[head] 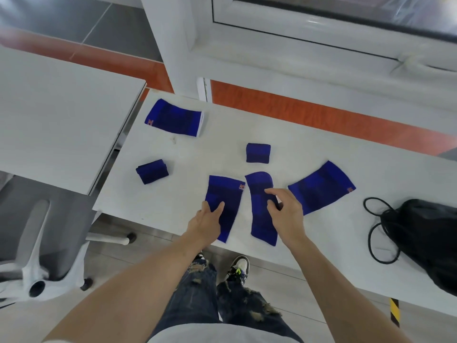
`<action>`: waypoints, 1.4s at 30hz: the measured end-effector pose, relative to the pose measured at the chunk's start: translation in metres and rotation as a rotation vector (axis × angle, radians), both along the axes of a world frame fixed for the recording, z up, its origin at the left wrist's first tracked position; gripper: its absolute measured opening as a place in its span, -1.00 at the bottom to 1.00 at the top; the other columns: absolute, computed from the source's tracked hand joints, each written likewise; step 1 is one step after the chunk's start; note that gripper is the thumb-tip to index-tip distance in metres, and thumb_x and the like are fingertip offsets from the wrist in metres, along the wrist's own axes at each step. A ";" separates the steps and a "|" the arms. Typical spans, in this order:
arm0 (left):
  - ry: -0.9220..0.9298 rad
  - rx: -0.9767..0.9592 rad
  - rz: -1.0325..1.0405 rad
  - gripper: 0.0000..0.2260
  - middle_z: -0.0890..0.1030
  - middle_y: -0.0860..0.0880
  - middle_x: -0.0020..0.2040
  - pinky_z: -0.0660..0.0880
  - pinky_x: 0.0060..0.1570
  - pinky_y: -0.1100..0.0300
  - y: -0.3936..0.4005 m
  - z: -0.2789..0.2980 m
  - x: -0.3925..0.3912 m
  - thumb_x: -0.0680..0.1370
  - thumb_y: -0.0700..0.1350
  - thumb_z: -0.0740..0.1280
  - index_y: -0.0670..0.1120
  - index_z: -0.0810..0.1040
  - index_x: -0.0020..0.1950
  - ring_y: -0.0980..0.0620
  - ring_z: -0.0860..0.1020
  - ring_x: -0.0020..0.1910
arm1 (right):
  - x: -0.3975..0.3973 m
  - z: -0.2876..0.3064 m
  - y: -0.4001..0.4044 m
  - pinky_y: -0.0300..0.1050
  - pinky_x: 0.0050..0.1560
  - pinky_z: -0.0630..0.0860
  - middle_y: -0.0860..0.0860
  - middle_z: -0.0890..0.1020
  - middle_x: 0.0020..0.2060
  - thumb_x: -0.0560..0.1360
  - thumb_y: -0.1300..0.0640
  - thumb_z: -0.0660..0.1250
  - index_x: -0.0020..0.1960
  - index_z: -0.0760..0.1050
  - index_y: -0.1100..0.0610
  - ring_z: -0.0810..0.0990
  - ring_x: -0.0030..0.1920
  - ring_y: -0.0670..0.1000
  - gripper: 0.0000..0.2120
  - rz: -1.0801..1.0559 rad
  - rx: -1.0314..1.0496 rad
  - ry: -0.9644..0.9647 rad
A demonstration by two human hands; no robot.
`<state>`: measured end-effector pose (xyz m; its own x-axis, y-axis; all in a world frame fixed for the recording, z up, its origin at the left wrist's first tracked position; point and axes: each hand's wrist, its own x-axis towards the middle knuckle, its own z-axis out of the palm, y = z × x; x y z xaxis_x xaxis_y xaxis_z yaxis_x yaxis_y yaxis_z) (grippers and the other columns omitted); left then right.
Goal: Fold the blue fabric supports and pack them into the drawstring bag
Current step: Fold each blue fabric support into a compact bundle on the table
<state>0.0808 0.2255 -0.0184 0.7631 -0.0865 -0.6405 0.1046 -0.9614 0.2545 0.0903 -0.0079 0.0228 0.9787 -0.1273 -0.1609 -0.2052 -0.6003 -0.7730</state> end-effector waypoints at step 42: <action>-0.176 -0.468 0.503 -0.43 0.45 0.00 0.30 0.51 0.19 0.17 0.034 -0.003 0.001 0.62 -0.19 0.36 0.14 0.28 0.58 0.06 0.52 0.12 | 0.019 -0.071 0.074 -0.06 0.12 0.61 -0.15 0.58 0.34 0.62 0.18 0.35 0.38 0.53 -0.06 0.61 -0.11 -0.12 -0.64 0.108 0.009 0.137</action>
<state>0.0823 0.2598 -0.0219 0.8716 0.0673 -0.4856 0.4265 -0.5926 0.6833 0.1096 0.0660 -0.0479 0.9556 -0.0209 -0.2940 -0.2436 -0.6174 -0.7479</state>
